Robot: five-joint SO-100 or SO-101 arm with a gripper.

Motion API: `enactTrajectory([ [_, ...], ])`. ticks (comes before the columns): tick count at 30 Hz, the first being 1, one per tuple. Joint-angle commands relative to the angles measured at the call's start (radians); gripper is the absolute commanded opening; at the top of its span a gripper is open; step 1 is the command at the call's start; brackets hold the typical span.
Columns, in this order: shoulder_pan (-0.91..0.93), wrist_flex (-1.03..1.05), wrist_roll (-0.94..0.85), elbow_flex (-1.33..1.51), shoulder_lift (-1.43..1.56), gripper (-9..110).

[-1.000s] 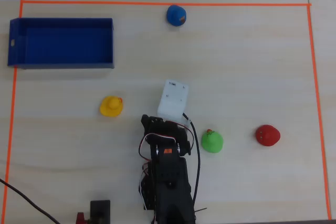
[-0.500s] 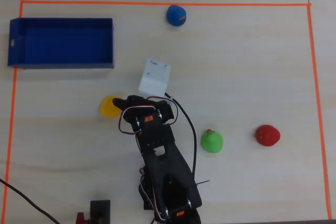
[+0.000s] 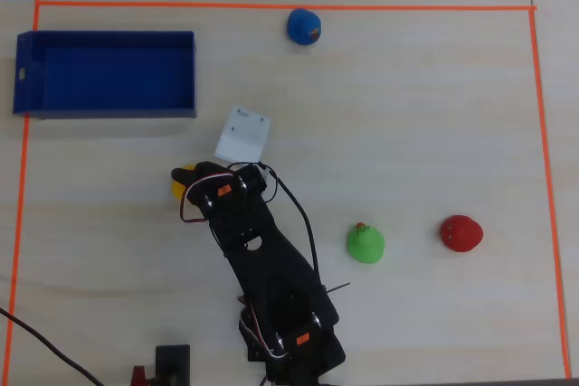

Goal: Grasp yellow duck and put it into box.

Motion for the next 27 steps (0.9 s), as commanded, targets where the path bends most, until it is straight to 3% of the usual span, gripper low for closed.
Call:
enactTrajectory([
  [1, -0.014, -0.075, 0.008, 0.037, -0.011, 43],
  [21, -0.064, -0.380, 0.114, 0.152, -0.117, 39],
  [27, -0.066, -0.456, 0.137, 0.178, -0.149, 16],
])
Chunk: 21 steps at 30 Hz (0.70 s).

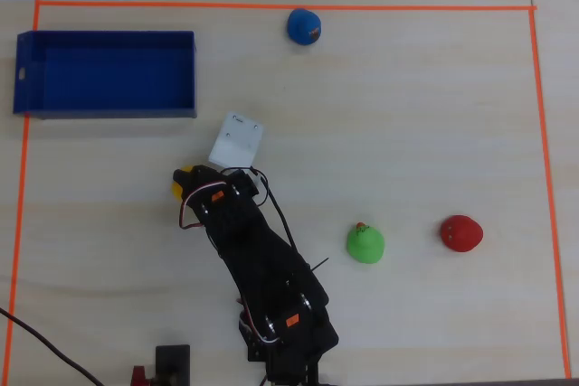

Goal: Grasp yellow duck and put it into box.

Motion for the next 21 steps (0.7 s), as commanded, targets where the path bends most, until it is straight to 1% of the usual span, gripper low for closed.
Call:
enactTrajectory([
  [1, -0.009, -0.043, 0.026, -0.008, -0.003, 8],
  [2, -0.009, -0.046, 0.037, -0.008, -0.003, 0],
  [7, 0.008, -0.008, 0.048, -0.017, 0.051, 0],
  [10, 0.067, 0.130, 0.028, -0.106, 0.135, 0],
  [12, 0.107, 0.270, 0.012, -0.225, 0.202, 0],
  [15, 0.120, 0.468, 0.020, -0.474, 0.249, 0],
  [18, 0.103, 0.603, 0.055, -0.756, 0.149, 0],
  [21, 0.074, 0.660, 0.074, -0.948, -0.015, 0],
])
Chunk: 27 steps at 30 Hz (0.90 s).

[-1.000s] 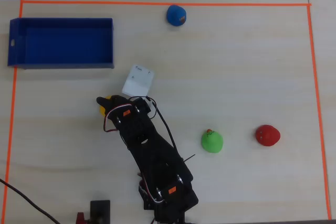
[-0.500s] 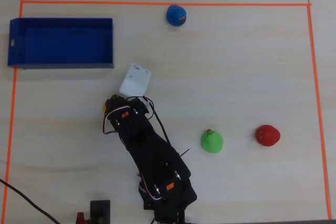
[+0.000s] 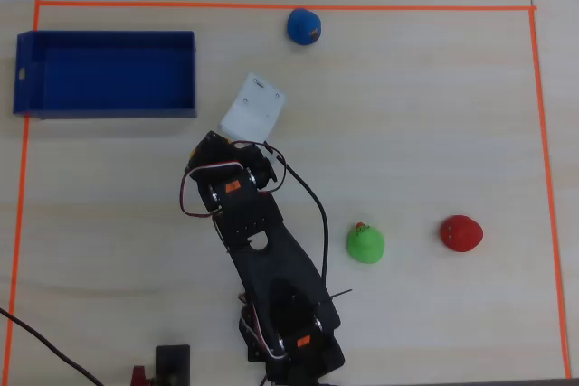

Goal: Grasp yellow duck and put it into box.

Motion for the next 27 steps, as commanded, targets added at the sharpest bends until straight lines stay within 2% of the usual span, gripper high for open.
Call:
enactTrajectory([
  [1, -0.043, 0.075, 0.020, -0.370, -0.190, 0],
  [6, -0.106, 0.018, 0.021, -0.512, -0.436, 0],
  [17, -0.146, 0.052, 0.021, -1.069, -0.939, 0],
  [27, -0.107, 0.006, -0.018, -1.276, -1.186, 0],
])
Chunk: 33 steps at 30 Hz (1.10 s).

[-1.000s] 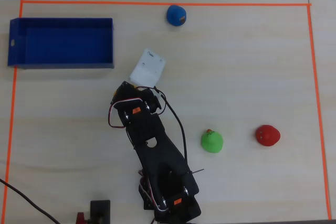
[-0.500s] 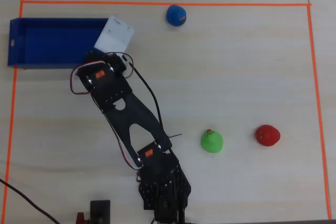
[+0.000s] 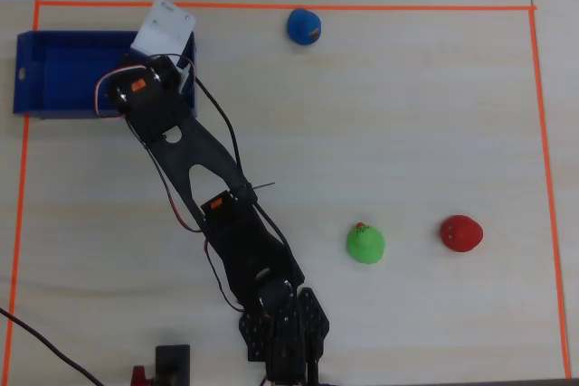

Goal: Grasp yellow duck and put it into box.

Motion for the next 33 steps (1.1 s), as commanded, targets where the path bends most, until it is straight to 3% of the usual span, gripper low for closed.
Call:
enactTrajectory([
  [1, 0.035, -0.049, -0.028, -0.066, -0.014, 0],
  [4, 0.054, -0.074, -0.044, -0.044, -0.035, 1],
  [7, 0.071, -0.069, -0.066, -0.034, -0.048, 20],
  [14, 0.097, -0.026, -0.080, -0.009, 0.014, 38],
  [19, 0.140, 0.040, -0.071, 0.029, 0.201, 30],
  [23, 0.212, 0.066, -0.083, 0.239, 0.511, 0],
  [33, 0.531, -0.081, -0.357, 1.233, 1.379, 0],
])
